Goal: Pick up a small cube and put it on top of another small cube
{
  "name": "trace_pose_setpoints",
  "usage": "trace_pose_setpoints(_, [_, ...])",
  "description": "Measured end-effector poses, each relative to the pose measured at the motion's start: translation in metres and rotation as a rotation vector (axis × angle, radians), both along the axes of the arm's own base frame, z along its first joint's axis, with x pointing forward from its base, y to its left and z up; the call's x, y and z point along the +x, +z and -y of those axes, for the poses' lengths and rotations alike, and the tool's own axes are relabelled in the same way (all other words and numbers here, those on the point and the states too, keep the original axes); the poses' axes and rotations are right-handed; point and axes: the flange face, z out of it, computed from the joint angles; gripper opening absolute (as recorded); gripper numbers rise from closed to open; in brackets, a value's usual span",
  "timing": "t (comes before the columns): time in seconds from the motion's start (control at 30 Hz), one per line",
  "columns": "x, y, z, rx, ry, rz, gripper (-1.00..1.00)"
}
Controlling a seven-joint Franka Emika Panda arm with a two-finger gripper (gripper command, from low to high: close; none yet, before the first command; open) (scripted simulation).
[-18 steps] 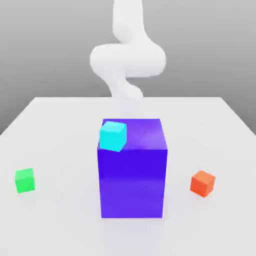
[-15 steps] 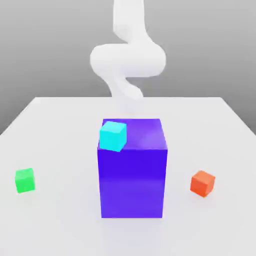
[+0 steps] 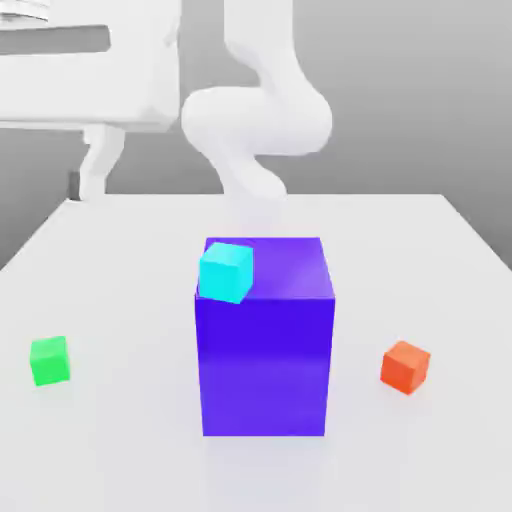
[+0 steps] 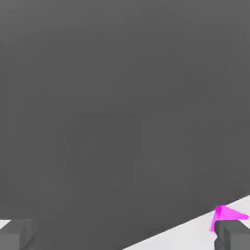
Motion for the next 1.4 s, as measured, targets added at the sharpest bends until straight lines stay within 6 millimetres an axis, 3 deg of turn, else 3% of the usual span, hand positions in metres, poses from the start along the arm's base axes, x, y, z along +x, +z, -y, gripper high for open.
trace_pose_setpoints(0.27, [0.014, -0.132, 0.075, 0.071, -0.157, -0.16, 0.0])
trace_pose_setpoints(0.5, [-0.008, -0.258, 0.135, 0.139, -0.301, -0.297, 0.0])
trace_pose_setpoints(0.63, [-0.012, -0.325, 0.142, 0.148, -0.32, -0.316, 0.0])
trace_pose_setpoints(0.67, [-0.013, -0.336, 0.142, 0.148, -0.32, -0.316, -1.0])
trace_pose_setpoints(0.87, [-0.013, -0.341, 0.142, 0.149, -0.321, -0.316, -1.0])
trace_pose_setpoints(0.93, [-0.013, -0.324, 0.143, 0.15, -0.321, -0.316, -1.0])
trace_pose_setpoints(1.03, [-0.017, -0.282, 0.144, 0.153, -0.335, -0.315, -1.0])
trace_pose_setpoints(1.23, [-0.092, -0.252, 0.163, 0.216, -0.65, -0.286, -1.0])
trace_pose_setpoints(1.4, [-0.161, -0.236, 0.167, 0.263, -0.933, -0.259, -1.0])
